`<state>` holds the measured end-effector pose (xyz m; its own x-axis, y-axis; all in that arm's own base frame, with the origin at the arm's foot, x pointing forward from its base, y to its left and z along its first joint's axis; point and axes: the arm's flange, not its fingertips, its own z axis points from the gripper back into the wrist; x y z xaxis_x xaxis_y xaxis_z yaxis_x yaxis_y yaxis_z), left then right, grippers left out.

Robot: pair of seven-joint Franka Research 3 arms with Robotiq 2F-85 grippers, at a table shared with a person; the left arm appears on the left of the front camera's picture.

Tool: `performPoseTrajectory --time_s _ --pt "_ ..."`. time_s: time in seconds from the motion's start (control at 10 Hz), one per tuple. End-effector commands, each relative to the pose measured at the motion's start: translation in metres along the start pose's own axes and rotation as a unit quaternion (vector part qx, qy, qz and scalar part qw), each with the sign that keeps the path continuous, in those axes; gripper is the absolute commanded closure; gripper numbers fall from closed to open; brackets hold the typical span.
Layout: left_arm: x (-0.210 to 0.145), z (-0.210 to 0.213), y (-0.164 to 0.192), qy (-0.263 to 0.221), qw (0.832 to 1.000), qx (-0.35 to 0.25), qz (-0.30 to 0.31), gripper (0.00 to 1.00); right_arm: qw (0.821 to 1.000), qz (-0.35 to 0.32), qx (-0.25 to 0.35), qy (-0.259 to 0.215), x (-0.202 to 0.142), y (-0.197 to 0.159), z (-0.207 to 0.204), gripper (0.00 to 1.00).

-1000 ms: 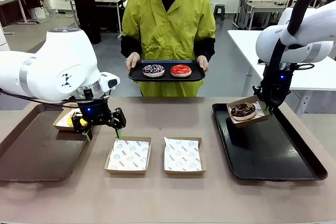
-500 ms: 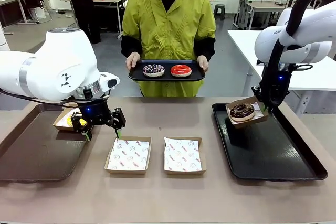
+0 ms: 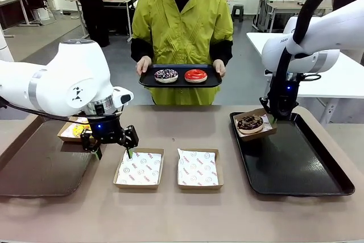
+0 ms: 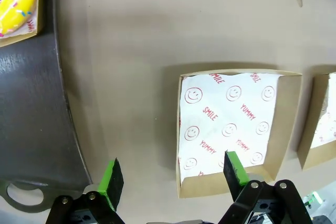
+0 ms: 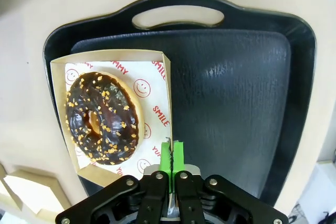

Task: Individually package the donuts and arrange them on the tray.
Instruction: Place the picked Paper togo box on the Handle tray while simultaneously picking up another Paper togo box from the table with the other hand.

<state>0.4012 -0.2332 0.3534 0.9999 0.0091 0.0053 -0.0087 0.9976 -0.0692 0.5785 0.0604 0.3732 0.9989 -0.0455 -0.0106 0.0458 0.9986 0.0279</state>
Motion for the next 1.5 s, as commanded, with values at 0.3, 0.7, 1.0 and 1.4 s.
performPoseTrajectory --time_s 0.3,0.7,1.0,1.4 --pt "0.014 -0.029 -0.012 -0.008 0.999 0.029 -0.027 0.00 1.000 -0.014 0.016 0.011 0.009 0.000 -0.002 0.99" --pt "0.020 -0.033 -0.016 -0.005 0.999 0.025 -0.024 0.59 1.000 0.003 0.023 0.010 0.011 -0.003 -0.003 0.52" --pt "0.022 -0.030 -0.015 -0.004 0.999 0.024 -0.023 1.00 0.999 0.000 0.031 0.020 0.011 -0.004 -0.002 0.00" --pt "0.022 -0.027 -0.014 -0.003 1.000 0.022 -0.021 1.00 0.999 0.002 0.035 0.022 0.010 -0.004 -0.002 0.00"
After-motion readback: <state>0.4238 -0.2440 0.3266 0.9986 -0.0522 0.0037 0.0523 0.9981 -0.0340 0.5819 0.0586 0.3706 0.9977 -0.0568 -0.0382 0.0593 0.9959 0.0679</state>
